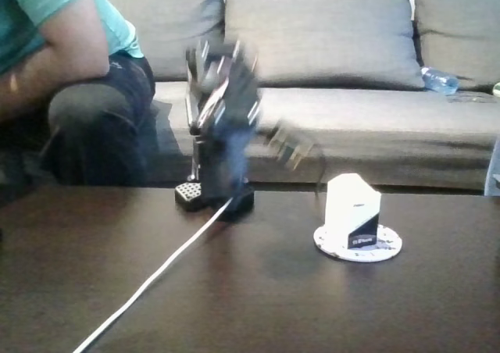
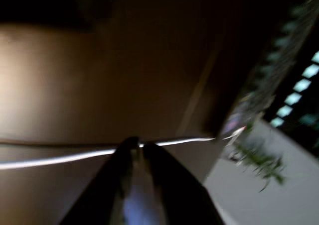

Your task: Grasp a servo box and put it on the zirlivani.

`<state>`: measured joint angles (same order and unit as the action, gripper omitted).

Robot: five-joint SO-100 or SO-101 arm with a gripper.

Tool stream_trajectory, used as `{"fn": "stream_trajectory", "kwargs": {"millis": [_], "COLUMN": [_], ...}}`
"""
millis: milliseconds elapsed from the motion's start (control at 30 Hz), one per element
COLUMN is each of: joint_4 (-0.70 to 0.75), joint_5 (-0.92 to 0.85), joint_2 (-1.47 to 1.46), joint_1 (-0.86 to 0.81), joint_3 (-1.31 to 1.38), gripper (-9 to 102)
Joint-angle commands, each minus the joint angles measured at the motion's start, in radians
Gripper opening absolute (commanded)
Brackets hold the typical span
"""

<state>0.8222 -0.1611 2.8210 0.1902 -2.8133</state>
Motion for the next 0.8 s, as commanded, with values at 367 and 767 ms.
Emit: {"fn": "stream_trajectory", "kwargs": {"millis": [367,767], "joint_4": [0.374,0.394], "joint_5": [-0.057,-0.066], "joint_2": [0.494,0.494], "joint_1": [-0.158,-0.152], "joint_3": [-0.192,-0.192], "gripper": [0,0]}}
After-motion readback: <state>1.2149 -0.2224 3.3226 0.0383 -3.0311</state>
